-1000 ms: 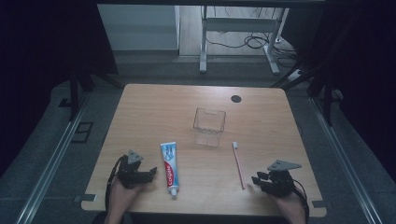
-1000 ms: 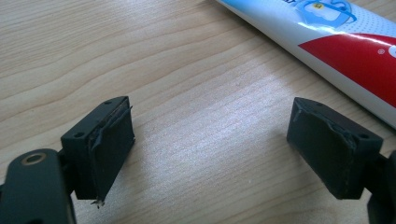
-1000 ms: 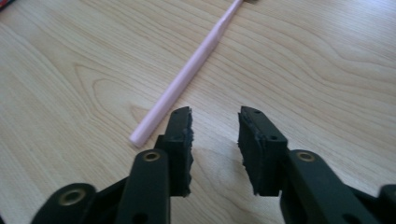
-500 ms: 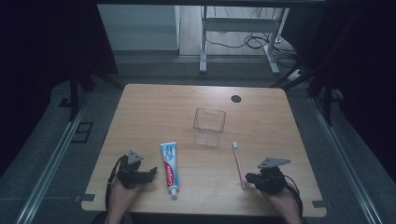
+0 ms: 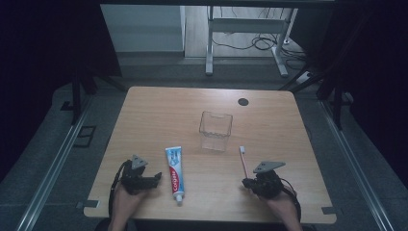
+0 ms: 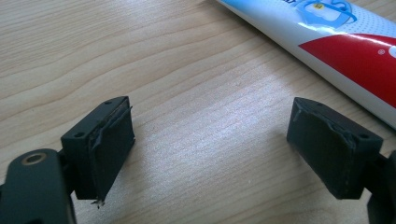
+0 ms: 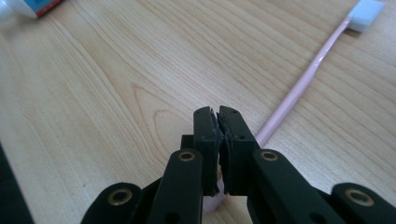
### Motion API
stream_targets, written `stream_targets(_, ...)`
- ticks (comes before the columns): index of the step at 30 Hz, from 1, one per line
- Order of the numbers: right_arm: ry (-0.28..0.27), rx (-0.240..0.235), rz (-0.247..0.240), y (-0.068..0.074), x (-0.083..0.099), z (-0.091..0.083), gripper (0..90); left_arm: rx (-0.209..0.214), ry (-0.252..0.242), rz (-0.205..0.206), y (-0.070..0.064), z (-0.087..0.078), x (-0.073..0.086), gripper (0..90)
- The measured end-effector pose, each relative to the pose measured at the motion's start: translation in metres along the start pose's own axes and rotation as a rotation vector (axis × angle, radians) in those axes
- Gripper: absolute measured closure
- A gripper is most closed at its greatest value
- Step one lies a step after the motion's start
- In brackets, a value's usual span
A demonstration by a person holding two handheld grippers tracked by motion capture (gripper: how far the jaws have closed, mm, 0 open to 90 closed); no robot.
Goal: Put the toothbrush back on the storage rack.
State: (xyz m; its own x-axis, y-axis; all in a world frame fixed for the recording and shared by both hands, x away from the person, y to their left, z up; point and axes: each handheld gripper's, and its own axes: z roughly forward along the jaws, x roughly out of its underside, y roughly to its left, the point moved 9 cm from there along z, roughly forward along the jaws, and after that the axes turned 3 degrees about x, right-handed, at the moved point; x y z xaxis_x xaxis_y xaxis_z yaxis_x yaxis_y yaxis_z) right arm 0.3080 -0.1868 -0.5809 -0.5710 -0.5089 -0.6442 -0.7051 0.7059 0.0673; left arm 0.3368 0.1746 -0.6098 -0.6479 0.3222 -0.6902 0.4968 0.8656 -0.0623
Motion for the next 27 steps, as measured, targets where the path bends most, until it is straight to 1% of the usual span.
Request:
stream_targets(5,0.025,0.009,0.017,-0.003,0.004,0.005,85.4,0.001,0.0,0.0,0.0,0.0,0.0,14.7)
stream_targets(9,0.028,0.015,0.024,-0.006,0.006,0.004,85.4,0.001,0.0,0.0,0.0,0.0,0.0,14.7)
stream_targets(17,0.034,0.033,0.05,-0.016,0.012,-0.002,85.3,0.001,0.0,0.0,0.0,0.0,0.0,14.7)
stream_targets(18,0.037,0.04,0.056,-0.02,0.014,-0.003,85.1,0.001,0.0,0.0,0.0,0.0,0.0,14.7)
stream_targets(20,0.038,0.042,0.056,-0.022,0.016,-0.004,85.0,0.001,0.0,0.0,0.0,0.0,0.0,14.7)
stream_targets(23,0.045,0.054,0.066,-0.028,0.02,-0.007,83.4,0.001,0.001,0.0,0.0,0.0,0.0,14.7)
stream_targets(24,0.045,0.054,0.066,-0.028,0.02,-0.007,83.4,0.001,0.0,0.0,0.0,0.0,0.0,14.7)
stream_targets(25,0.049,0.061,0.067,-0.032,0.022,-0.009,83.0,0.001,0.0,0.0,0.0,0.0,0.0,14.7)
stream_targets(27,0.049,0.062,0.072,-0.033,0.022,-0.01,83.0,0.001,0.0,0.0,0.0,0.0,0.0,14.7)
